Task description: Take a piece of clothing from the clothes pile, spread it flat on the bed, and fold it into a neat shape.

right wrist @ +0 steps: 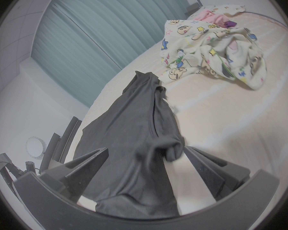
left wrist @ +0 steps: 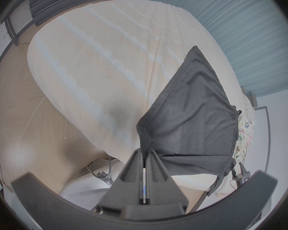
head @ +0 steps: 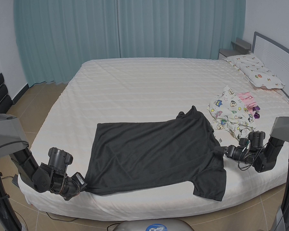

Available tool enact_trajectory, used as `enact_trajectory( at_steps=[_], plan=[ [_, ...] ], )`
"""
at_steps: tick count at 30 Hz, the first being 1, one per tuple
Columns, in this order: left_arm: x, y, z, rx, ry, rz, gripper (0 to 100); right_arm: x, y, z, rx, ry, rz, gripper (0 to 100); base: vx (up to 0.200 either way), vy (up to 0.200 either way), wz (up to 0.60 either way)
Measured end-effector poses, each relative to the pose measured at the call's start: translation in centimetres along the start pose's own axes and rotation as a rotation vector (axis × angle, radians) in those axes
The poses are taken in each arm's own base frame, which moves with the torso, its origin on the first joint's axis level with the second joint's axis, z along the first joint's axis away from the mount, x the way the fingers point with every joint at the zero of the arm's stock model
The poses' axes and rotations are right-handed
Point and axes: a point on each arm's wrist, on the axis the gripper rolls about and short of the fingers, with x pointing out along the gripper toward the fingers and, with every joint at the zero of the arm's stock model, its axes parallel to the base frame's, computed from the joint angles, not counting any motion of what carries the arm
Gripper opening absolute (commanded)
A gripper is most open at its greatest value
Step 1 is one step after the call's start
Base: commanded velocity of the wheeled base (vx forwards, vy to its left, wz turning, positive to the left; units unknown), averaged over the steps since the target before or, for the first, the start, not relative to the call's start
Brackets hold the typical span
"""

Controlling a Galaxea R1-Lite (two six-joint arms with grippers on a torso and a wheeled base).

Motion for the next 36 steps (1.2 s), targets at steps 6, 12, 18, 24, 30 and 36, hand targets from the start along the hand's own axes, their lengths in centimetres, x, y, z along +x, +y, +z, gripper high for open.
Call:
enact_trajectory(
  at_steps=[6, 12, 18, 24, 30, 36],
  plan=[
    [-0.1, 0.2, 0.4, -0.015, 0.008, -0.014, 0, -1.7, -0.1, -2.1, 0.007, 0.077, -0.015, 100, 0.0, 0.0, 0.0],
    [-0.2, 0.2, 0.6, -0.02, 0.01, -0.021, 0, -2.2, 0.4, -4.0, -0.039, 0.149, -0.014, 100, 0.0, 0.0, 0.0],
    [-0.3, 0.2, 0.6, -0.021, 0.008, -0.022, 0, -2.1, 1.0, -4.7, -0.048, 0.176, -0.004, 100, 0.0, 0.0, 0.0],
    [-0.3, 0.2, 0.6, -0.021, 0.008, -0.022, 0, -1.9, 1.2, -4.9, -0.057, 0.179, 0.004, 100, 0.0, 0.0, 0.0],
    [-0.3, 0.2, 0.6, -0.021, 0.008, -0.023, 0, -1.7, 1.3, -5.0, -0.059, 0.185, 0.008, 0, 0.0, 0.0, 0.0],
    [-0.3, 0.2, 0.6, -0.021, 0.008, -0.023, 0, -2.0, 1.2, -5.0, -0.057, 0.182, 0.004, 0, 0.0, 0.0, 0.0]
  ],
)
